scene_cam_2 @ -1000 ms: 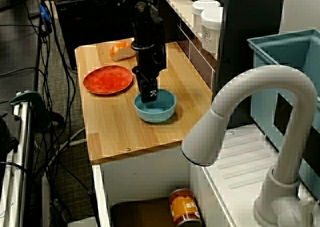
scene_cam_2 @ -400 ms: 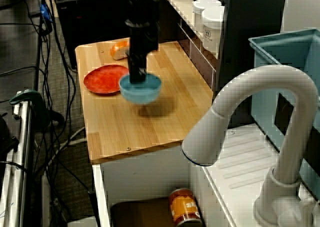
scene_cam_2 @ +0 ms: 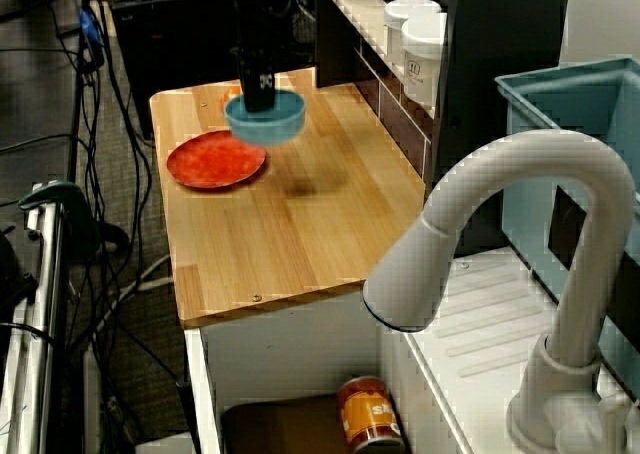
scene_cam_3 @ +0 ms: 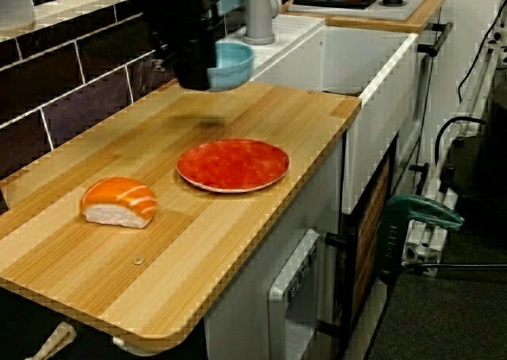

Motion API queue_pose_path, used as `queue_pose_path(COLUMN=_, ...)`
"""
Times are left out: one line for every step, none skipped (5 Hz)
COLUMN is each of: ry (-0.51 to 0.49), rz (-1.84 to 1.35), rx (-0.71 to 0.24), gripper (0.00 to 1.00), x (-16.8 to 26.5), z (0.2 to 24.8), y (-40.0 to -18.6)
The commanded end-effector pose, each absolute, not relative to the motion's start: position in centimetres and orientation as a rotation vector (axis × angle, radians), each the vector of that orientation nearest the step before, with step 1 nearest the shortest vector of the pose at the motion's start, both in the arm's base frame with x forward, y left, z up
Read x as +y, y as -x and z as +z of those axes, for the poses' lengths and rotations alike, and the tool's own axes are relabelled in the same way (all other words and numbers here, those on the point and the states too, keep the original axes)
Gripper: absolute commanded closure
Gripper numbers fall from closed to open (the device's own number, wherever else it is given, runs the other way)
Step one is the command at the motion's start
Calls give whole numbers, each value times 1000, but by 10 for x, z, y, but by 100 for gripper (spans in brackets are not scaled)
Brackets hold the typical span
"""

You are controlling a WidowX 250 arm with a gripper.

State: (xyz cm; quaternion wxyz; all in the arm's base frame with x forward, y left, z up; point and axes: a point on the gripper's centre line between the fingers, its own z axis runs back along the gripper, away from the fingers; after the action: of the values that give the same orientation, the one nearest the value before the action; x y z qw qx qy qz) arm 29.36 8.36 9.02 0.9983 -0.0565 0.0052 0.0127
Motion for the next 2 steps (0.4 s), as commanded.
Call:
queue_pose_path(ry=69, rz=22, rx=-145, gripper=100, x=107, z=117, y=-300)
queue_pose_path(ry=42, rz=44, rx=-196, gripper=100, x=120, z=113, y=-307)
